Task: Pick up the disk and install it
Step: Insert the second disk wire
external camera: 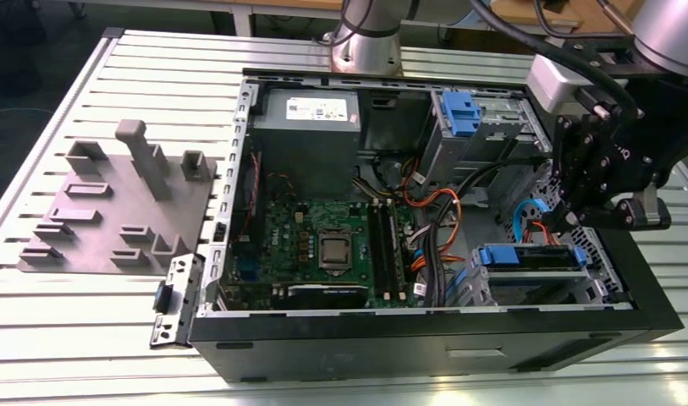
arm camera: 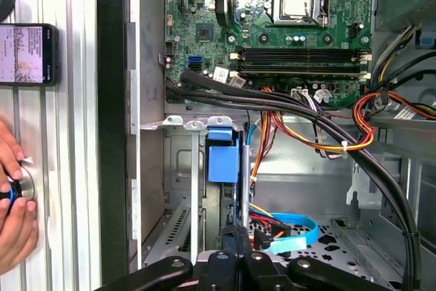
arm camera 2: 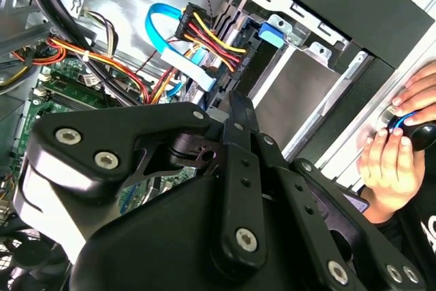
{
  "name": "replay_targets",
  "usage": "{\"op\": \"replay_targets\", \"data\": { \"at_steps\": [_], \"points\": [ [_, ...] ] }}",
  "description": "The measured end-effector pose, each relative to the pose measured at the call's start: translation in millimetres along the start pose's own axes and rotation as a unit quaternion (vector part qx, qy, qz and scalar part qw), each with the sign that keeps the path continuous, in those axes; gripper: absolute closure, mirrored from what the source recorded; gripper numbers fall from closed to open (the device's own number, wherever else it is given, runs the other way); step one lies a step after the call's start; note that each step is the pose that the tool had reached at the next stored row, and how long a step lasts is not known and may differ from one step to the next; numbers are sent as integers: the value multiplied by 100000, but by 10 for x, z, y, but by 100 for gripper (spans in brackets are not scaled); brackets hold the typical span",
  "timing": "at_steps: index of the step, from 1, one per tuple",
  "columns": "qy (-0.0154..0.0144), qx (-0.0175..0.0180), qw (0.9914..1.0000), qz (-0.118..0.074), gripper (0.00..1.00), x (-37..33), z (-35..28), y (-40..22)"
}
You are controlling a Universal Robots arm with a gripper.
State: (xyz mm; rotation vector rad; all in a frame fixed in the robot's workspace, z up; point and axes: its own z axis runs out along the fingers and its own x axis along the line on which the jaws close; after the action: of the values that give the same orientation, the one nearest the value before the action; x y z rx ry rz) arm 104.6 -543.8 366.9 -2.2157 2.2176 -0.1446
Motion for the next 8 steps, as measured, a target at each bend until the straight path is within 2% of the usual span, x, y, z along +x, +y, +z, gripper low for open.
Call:
{"op": "replay_targets", "data": {
  "at_steps": [8],
  "points": [
    [-11,-11,100000,2,89,-75,-4,0]
  ]
}}
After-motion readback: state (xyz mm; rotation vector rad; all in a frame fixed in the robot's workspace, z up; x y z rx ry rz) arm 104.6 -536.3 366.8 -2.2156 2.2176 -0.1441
